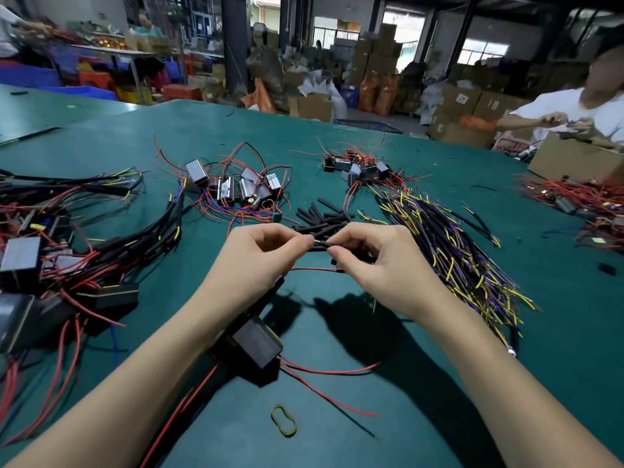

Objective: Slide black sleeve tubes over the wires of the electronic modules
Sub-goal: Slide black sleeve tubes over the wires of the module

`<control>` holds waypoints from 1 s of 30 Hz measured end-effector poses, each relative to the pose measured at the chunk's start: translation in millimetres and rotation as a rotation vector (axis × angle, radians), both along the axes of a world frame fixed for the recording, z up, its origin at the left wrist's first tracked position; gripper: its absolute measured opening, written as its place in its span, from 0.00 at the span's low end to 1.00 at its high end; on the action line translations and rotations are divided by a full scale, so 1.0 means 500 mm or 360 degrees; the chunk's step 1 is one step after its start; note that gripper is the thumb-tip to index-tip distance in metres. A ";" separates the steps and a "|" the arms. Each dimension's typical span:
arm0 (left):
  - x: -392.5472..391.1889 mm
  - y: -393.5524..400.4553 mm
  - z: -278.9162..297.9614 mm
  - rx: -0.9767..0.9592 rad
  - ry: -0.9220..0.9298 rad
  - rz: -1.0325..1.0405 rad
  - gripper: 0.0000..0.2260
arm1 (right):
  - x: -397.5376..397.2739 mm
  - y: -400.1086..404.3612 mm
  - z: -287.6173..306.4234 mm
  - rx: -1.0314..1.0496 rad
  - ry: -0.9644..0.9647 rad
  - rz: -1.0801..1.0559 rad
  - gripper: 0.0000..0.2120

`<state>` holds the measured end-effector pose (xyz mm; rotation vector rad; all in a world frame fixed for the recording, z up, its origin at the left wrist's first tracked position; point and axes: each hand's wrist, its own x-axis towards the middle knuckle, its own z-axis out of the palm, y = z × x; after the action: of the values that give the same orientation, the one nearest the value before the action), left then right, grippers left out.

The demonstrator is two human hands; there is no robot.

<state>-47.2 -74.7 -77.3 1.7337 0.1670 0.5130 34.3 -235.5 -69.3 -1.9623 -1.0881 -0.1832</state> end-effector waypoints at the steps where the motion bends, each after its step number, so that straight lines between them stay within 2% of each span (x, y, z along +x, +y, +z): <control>1: 0.000 0.001 -0.001 0.0026 -0.0010 0.0005 0.08 | 0.000 -0.001 0.001 -0.0008 0.0003 -0.0003 0.03; 9: -0.006 -0.008 0.004 0.0543 -0.0289 0.0078 0.05 | -0.002 -0.004 0.012 -0.0016 0.0096 0.0019 0.05; 11: -0.010 -0.007 0.008 0.0587 -0.0315 0.0038 0.04 | -0.003 -0.003 0.015 0.0018 0.0173 0.0031 0.05; 12: -0.013 -0.005 0.012 0.0549 -0.0304 0.0007 0.05 | -0.002 -0.003 0.017 0.0034 0.0226 0.0038 0.05; 15: -0.015 0.006 0.023 0.0268 -0.0225 0.0027 0.19 | 0.001 -0.007 0.020 0.0064 0.0387 0.0075 0.06; 17: -0.008 0.020 0.024 0.0100 0.0012 0.0029 0.23 | 0.001 -0.011 0.020 0.0093 0.0506 0.0130 0.07; 20: -0.008 0.020 0.014 -0.0062 0.0441 -0.0393 0.17 | 0.003 -0.013 0.019 0.0091 0.0603 0.0185 0.07; 22: -0.009 0.018 0.009 -0.0091 0.0496 -0.0499 0.13 | 0.003 -0.016 0.019 0.0083 0.0626 0.0194 0.07; 24: -0.010 0.018 0.010 -0.0042 0.0496 -0.0429 0.10 | 0.004 -0.018 0.020 0.0083 0.0647 0.0199 0.07; 26: -0.011 0.016 0.012 -0.0117 0.0443 -0.0424 0.09 | 0.003 -0.020 0.021 0.0066 0.0671 0.0209 0.07; 30: -0.012 0.001 0.018 -0.0120 0.0131 -0.0330 0.04 | 0.001 -0.018 0.021 0.0017 0.0680 0.0203 0.06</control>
<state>-53.3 -74.4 -68.5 1.6769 0.0626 0.2803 34.9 -244.6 -59.0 -1.8045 -0.9188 0.2877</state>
